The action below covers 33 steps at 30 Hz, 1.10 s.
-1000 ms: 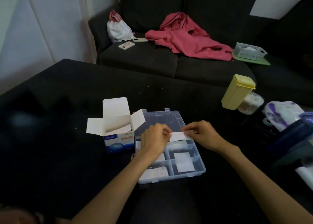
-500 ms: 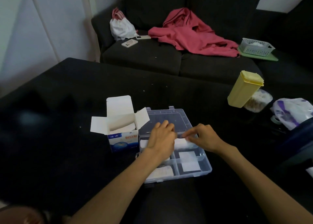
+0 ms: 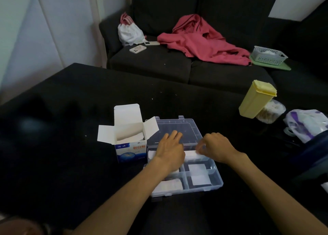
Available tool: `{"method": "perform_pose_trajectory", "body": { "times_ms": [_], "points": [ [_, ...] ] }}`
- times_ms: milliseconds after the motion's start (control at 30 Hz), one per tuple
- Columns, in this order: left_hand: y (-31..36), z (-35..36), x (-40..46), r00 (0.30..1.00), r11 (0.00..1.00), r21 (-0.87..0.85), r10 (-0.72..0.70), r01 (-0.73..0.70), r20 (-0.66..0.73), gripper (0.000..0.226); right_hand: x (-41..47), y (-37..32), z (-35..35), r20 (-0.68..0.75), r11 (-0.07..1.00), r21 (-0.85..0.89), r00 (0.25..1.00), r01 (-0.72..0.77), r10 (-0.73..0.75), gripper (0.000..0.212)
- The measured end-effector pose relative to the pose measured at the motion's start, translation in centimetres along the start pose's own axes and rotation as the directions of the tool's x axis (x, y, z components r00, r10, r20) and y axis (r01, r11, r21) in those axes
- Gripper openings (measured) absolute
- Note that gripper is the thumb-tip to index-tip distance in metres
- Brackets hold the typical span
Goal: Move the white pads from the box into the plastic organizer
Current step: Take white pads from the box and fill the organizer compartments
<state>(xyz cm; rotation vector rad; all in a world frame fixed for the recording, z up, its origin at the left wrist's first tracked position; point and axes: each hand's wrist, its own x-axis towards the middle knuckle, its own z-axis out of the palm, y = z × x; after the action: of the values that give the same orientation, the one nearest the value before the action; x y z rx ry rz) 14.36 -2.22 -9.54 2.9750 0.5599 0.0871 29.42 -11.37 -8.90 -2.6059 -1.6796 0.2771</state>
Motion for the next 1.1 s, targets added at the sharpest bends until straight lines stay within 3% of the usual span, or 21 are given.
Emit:
{"method": "perform_pose_trajectory", "body": {
  "times_ms": [233, 400, 567, 700, 767, 833, 900, 1000, 1100],
  "points": [
    [0.2, 0.0, 0.1, 1.000, 0.998, 0.052, 0.024, -0.024, -0.006, 0.030, -0.3, -0.1, -0.3, -0.030, 0.994, -0.105, 0.999, 0.009, -0.012, 0.021],
    [-1.2, -2.8, -2.2, 0.990, 0.997, -0.082, -0.008, -0.004, -0.144, 0.029, -1.6, -0.8, -4.0, -0.022, 1.000, 0.009, 1.000, 0.014, -0.014, 0.016],
    [-5.1, -9.2, -8.6, 0.905, 0.920, -0.344, -0.298, 0.188, -0.304, 0.023, -2.6, -5.1, -8.5, -0.194, 0.971, 0.210, 0.979, 0.110, -0.069, 0.014],
    [-10.0, -10.8, -12.2, 0.742, 0.822, -0.386, -0.554, 0.418, -0.378, 0.019, -2.0, -12.3, -9.6, -0.261, 0.924, 0.265, 0.943, 0.274, -0.205, 0.018],
    [-12.3, -10.1, -12.5, 0.688, 0.747, -0.419, -0.653, 0.516, -0.316, 0.031, -0.8, -15.5, -9.2, -0.265, 0.921, 0.221, 0.928, 0.322, -0.261, 0.021],
    [-13.9, -8.7, -11.8, 0.686, 0.646, -0.427, -0.724, 0.633, -0.079, 0.056, 0.7, -17.3, -8.1, -0.215, 0.931, 0.182, 0.937, 0.316, -0.276, 0.025],
    [-14.7, -7.1, -10.6, 0.681, 0.545, -0.476, -0.711, 0.690, 0.175, 0.067, 1.8, -17.8, -6.7, -0.131, 0.954, 0.134, 0.959, 0.270, -0.253, 0.029],
    [-15.3, -6.3, -9.3, 0.709, 0.359, -0.696, -0.636, 0.621, 0.305, 0.049, 2.5, -17.5, -5.5, -0.104, 0.978, 0.094, 0.978, 0.188, -0.178, 0.026],
    [-15.0, -6.4, -8.8, 0.773, 0.385, -0.750, -0.582, 0.537, 0.254, 0.029, 1.7, -16.9, -5.3, -0.117, 0.983, 0.092, 0.982, 0.160, -0.149, 0.022]
  ]
}}
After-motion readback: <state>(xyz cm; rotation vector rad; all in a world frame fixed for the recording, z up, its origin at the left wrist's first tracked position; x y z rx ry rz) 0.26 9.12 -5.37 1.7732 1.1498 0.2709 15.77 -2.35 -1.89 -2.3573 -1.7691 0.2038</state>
